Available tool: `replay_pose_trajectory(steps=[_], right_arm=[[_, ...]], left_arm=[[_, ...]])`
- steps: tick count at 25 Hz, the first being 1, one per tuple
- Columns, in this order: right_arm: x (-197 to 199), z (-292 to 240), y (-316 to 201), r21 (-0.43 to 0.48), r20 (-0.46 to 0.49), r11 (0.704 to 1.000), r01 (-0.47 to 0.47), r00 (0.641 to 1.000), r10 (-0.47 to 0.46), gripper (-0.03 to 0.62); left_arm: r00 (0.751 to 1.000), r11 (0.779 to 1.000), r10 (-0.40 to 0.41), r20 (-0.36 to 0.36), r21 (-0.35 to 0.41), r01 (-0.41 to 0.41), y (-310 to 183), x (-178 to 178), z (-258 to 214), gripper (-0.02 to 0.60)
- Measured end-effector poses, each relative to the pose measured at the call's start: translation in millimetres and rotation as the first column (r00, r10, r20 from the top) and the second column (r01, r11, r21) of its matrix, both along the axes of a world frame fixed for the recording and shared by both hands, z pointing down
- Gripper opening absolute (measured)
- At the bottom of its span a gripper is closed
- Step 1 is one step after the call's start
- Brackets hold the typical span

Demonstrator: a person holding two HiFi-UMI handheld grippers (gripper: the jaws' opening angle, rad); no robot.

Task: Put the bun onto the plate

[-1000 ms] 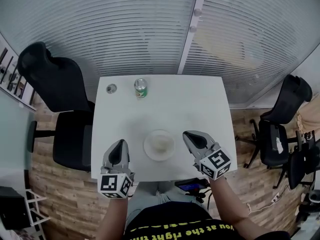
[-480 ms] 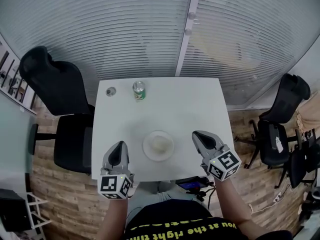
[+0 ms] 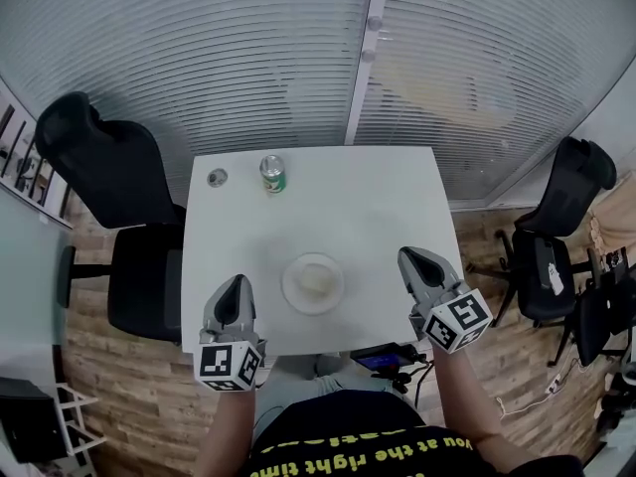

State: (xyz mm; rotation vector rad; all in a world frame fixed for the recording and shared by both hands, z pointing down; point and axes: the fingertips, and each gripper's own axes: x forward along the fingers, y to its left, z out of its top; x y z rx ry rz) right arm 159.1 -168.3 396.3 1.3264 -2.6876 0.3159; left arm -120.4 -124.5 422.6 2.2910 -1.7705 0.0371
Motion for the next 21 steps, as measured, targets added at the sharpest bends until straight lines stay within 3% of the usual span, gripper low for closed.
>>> replay_pose_trajectory(steps=[21], right_arm=[[5.6, 5.1, 5.5, -0.003, -0.007, 0.999, -0.033, 0.999, 0.033, 0.006]], left_arm=[[1.000, 1.000, 0.005, 0.003, -0.005, -0.005, 4.1, -4.5, 1.8, 0.000]])
